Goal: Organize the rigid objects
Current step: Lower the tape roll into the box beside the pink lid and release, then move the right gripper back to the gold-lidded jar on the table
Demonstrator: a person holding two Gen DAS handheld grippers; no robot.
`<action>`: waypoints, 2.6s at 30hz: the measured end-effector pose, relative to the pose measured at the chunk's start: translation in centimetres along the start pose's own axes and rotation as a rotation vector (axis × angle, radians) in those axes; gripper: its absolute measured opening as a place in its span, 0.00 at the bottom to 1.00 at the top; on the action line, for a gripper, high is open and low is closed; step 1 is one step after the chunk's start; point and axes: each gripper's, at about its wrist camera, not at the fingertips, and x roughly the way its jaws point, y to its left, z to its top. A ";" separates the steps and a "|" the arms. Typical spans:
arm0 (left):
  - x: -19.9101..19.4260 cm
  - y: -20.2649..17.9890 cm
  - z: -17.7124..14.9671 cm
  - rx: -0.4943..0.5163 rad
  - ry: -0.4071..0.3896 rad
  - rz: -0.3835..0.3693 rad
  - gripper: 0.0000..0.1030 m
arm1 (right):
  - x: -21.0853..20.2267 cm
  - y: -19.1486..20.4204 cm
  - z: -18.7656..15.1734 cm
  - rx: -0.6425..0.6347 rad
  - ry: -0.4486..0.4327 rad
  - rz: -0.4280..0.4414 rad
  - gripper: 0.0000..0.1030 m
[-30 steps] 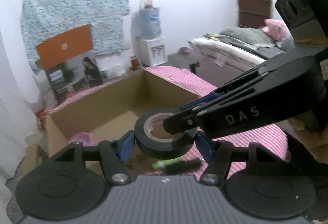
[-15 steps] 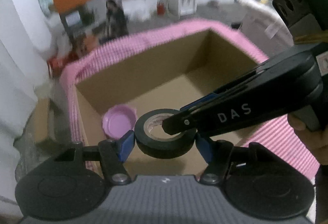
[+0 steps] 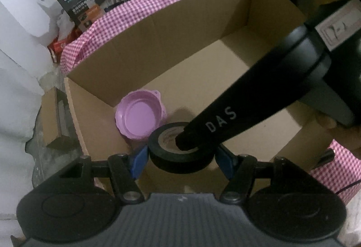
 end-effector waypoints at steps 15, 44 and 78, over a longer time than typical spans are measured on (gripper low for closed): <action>-0.8 0.9 0.5 -0.053 -0.035 -0.018 0.72 | -0.6 -0.3 0.6 0.049 -0.024 0.071 0.46; -17.1 -2.1 -13.1 -0.264 -0.614 -0.085 0.99 | -23.8 7.1 -23.0 -0.404 -0.766 -0.370 0.99; -3.7 -12.0 -18.4 -0.130 -0.466 -0.149 0.98 | -9.8 1.2 -26.9 -0.218 -0.582 -0.194 0.96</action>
